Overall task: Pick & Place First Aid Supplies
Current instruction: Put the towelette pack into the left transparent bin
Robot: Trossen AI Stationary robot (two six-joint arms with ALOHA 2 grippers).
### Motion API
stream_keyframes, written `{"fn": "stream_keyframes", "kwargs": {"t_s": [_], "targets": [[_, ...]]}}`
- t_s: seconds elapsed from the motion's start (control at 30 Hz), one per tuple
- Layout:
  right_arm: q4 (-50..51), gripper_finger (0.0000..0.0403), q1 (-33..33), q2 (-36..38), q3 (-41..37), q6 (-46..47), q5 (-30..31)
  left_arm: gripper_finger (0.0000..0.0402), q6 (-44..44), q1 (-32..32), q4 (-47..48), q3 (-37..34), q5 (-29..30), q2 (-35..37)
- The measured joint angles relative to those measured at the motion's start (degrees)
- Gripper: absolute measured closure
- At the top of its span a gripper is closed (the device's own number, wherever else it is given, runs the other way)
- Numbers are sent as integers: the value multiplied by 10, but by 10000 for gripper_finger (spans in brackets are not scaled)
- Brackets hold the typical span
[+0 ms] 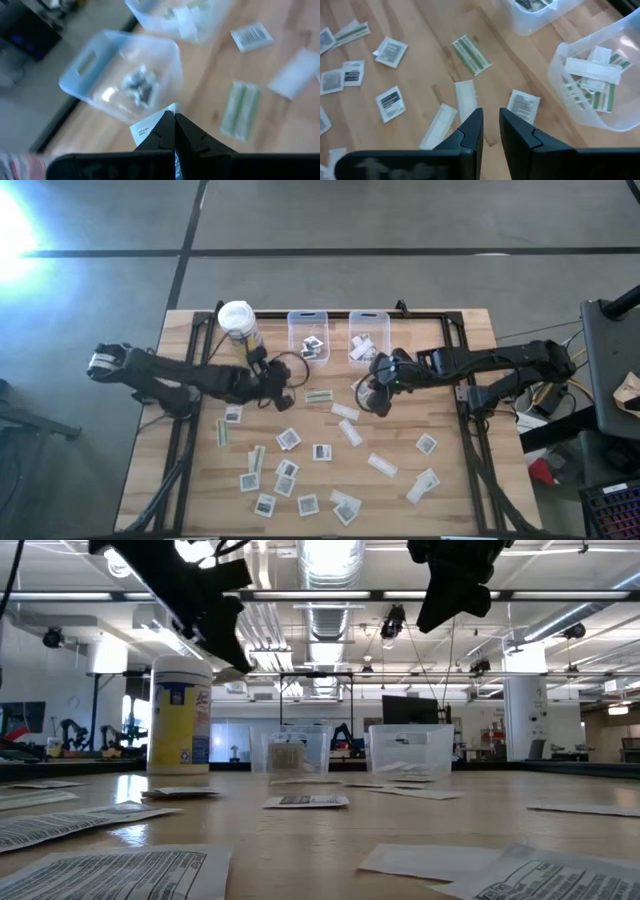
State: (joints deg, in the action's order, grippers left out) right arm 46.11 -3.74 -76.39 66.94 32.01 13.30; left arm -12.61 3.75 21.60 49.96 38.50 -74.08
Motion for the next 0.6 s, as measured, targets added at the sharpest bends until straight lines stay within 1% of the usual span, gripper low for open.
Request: {"fn": "stream_keyframes", "kwargs": {"t_s": [0.1, 0.17, 0.33, 0.43, 0.6], "targets": [[-1, 339, -11, 0, -1, 9, 1, 401, 59, -38, -55, -6, -7, 0], [-1, 340, -18, 0, -4, 10, 2, 401, 89, -64, -84, -6, -26, 0], [-4, 346, -28, 0, -10, 11, 2, 401, 151, -135, -160, -6, -111, -1], [-8, 346, -32, 0, -15, 18, 3, 401, 170, -179, -195, -6, -152, -10], [-20, 346, -32, 0, -25, 34, 3, 401, 170, -241, -226, -6, -228, -44]]}}
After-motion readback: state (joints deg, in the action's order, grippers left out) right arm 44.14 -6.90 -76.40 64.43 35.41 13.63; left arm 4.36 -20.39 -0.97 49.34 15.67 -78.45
